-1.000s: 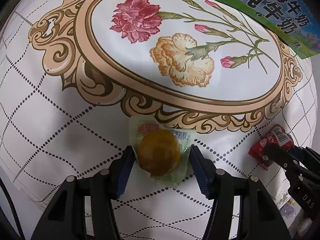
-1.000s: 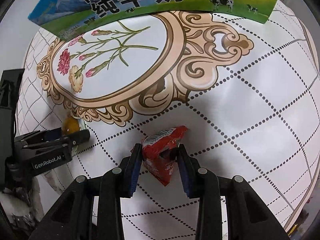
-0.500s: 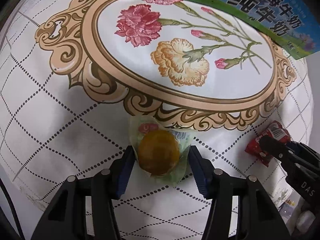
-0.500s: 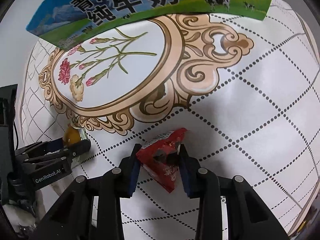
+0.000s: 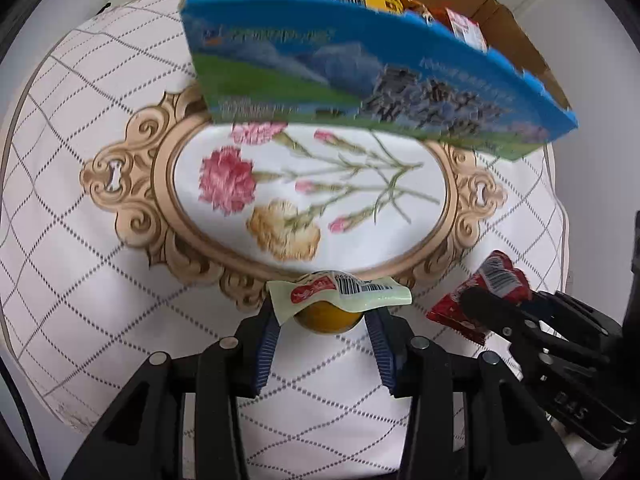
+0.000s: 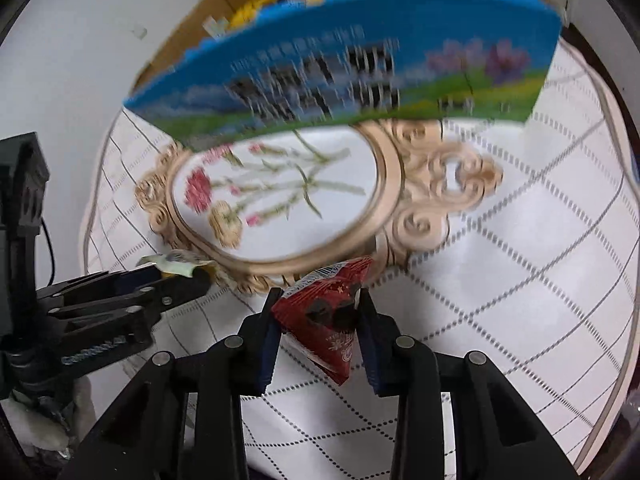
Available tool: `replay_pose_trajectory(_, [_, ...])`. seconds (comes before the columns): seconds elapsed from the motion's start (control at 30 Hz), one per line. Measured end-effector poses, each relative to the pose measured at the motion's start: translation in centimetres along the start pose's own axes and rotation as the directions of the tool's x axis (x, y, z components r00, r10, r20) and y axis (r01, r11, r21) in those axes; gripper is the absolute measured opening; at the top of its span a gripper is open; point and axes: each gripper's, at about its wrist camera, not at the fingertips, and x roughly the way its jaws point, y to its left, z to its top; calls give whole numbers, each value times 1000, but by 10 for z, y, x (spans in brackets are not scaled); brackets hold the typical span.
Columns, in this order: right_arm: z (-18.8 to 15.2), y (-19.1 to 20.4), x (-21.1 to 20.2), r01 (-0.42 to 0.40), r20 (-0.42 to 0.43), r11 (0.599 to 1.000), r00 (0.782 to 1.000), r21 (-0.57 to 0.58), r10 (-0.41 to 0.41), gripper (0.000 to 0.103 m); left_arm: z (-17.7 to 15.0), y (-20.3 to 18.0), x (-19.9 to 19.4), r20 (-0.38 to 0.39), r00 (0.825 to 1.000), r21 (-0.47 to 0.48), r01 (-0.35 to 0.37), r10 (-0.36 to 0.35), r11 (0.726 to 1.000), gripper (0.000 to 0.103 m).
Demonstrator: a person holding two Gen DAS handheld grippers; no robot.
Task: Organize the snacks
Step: 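Carry both packets into the box and open both tools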
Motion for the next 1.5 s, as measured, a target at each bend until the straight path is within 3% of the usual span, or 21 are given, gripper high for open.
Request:
replay_pose_trajectory(0.33, [13, -11, -16, -24, 30, 999, 999, 25, 23, 37, -7, 16, 1, -12, 999, -84, 51, -52, 995, 40])
replay_pose_trajectory(0.47, [11, -6, -23, -39, 50, 999, 998, 27, 38, 37, -10, 13, -25, 48, 997, -85, 67, -63, 994, 40])
replay_pose_trajectory(0.6, [24, 1, -53, -66, 108, 998, 992, 8, 65, 37, 3, -2, -71, 124, 985, -46, 130, -124, 990, 40])
replay_pose_trajectory(0.7, [45, 6, -79, -83, 168, 996, 982, -15, 84, 37, 27, -17, -105, 189, 971, 2, 151, -149, 988, 40])
replay_pose_trajectory(0.8, [81, 12, -103, -68, 234, 997, 969, -48, 77, 37, 61, -27, -124, 235, 963, 41, 124, -130, 991, 40])
replay_pose_trajectory(0.97, [145, 13, -102, 1, 258, 997, 966, -73, 18, 37, 133, -34, -121, 250, 968, 72, -3, -15, 997, 40])
replay_pose_trajectory(1.17, [212, 11, -60, 60, 170, 995, 984, -80, -46, 37, 203, -18, -78, 137, 987, 39, -91, 85, 995, 42])
replay_pose_trajectory(1.33, [252, 6, -17, 91, 74, 994, 994, -68, -86, 39, 229, -8, -47, 53, 991, 18, -123, 122, 992, 42])
replay_pose_trajectory(1.4, [261, -1, 0, 92, 1, 995, 996, -46, -92, 50, 236, -5, -35, 11, 992, 8, -126, 126, 992, 49])
replay_pose_trajectory(1.43, [264, -5, 7, 107, -26, 994, 994, -30, -107, 74, 238, -3, -32, 2, 992, -2, -128, 128, 992, 63])
replay_pose_trajectory(1.47, [266, -7, 11, 116, -30, 993, 993, -28, -117, 91, 240, -2, -28, -3, 992, -7, -126, 126, 992, 72])
replay_pose_trajectory(1.5, [267, -9, 12, 126, -27, 992, 992, -32, -127, 91, 241, 0, -26, -3, 991, -12, -136, 136, 991, 84])
